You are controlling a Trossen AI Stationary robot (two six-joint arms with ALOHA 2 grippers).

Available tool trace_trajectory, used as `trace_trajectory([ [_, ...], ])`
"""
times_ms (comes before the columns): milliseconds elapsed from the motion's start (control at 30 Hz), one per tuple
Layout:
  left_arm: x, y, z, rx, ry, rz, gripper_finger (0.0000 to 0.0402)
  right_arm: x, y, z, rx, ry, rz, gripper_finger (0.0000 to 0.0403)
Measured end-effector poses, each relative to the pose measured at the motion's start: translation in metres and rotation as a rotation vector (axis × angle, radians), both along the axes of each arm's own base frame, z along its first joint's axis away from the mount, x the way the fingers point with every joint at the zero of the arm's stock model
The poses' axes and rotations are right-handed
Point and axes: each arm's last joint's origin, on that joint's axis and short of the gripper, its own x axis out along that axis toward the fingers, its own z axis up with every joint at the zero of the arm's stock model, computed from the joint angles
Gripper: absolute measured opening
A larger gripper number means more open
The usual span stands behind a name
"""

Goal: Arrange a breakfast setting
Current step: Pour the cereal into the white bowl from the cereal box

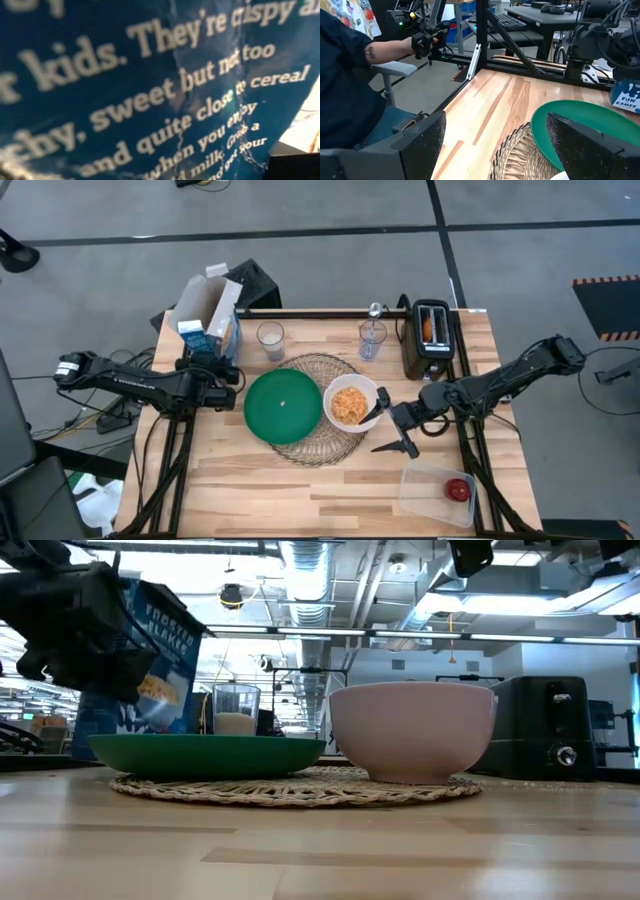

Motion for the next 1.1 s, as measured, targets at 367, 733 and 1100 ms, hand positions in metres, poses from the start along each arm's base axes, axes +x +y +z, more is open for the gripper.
trace_trajectory([
  [367, -0.001, -0.001, -0.004, -0.053, 0.040, -0.024, 0.0241, 0.000, 0.000, -0.001, -0.001, 0.006, 0.000, 0.0370],
  [733, 0.010, -0.003, 0.013, -0.150, 0.056, -0.087, 0.0359, 0.000, 0.000, -0.001, -0.001, 0.007, 0.000, 0.0370],
  [1100, 0.013, -0.007, 0.031, -0.352, 0.123, -0.169, 0.0369, 0.000, 0.000, -0.001, -0.001, 0.008, 0.000, 0.0370],
])
